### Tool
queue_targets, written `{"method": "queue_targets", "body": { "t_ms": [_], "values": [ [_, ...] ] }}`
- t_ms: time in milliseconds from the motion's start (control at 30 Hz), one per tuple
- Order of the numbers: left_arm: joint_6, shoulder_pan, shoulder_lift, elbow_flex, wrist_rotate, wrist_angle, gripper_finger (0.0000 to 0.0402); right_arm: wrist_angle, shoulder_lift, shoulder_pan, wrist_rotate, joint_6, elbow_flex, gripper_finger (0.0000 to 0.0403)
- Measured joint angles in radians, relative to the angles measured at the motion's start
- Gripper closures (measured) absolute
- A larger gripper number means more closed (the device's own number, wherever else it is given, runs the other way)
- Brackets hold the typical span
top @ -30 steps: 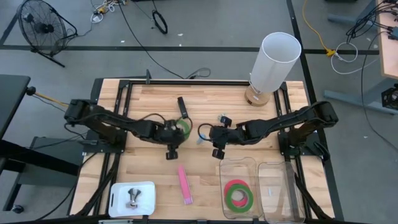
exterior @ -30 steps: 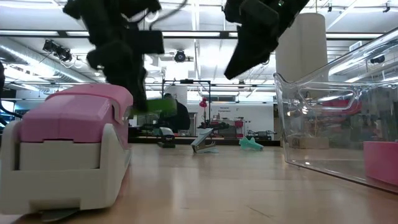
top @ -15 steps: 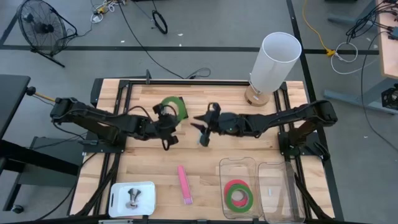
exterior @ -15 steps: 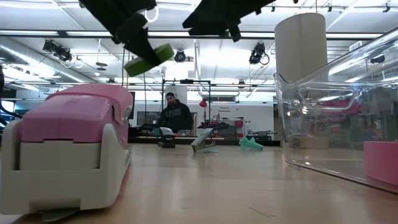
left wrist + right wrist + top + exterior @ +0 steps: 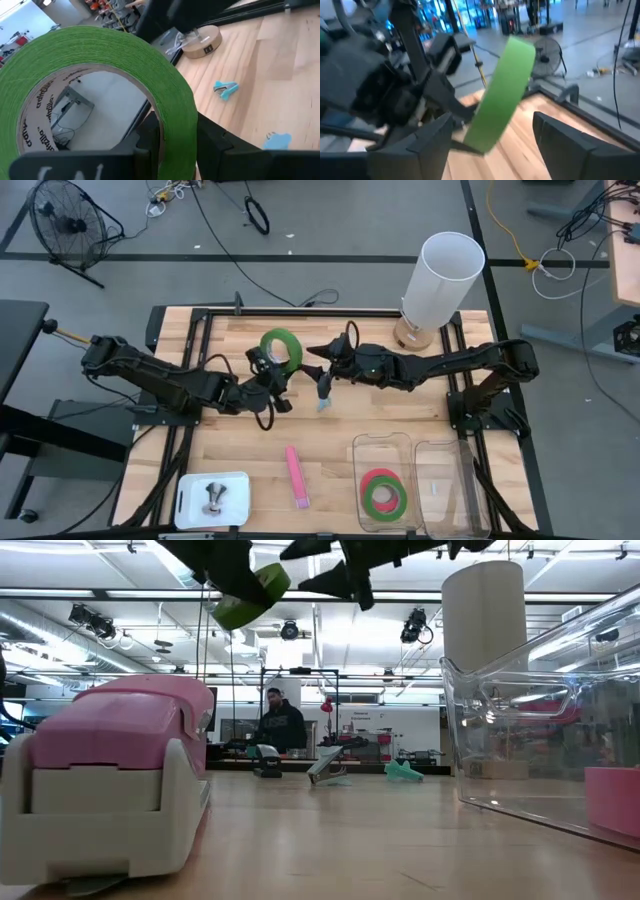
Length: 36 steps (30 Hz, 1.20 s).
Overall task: Pick and place Stapler, Stapler remover, tape
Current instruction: Put the tape into the left transparent bin
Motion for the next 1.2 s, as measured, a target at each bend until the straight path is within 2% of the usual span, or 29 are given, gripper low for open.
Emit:
{"method": "queue_targets", "body": {
  "t_ms": [167,433,833,967,1033,1133,1200],
  "values": [
    [0.0,0.0,0.0,0.0,0.0,0.028,0.0314,0.074,0.003,0.0,-0.015,-0.016,0.0,0.0115],
    [0.003,0.0,0.004,0.0,0.027,0.09,0.0314,0.065,0.003,0.0,0.001,-0.016,0.0,0.0114],
    [0.086,-0.009,0.04,-0.002,0.031,0.197,0.0314,0.086,0.003,-0.039,0.0,-0.013,0.0,0.0121],
    [0.086,-0.01,0.048,-0.001,0.036,0.212,0.0314,0.083,0.002,-0.04,-0.008,-0.012,0.0,0.0164],
    [0.087,-0.008,0.048,-0.001,0.038,0.212,0.0314,0.082,0.002,-0.04,-0.034,-0.011,0.0,0.021],
    [0.096,-0.007,0.05,-0.001,0.023,0.212,0.0314,0.084,0.002,-0.041,-0.065,0.003,0.001,0.0299],
    [0.099,-0.006,0.05,-0.001,0.017,0.214,0.0314,0.086,0.002,-0.042,-0.07,-0.007,0.002,0.0314]
  ]
}}
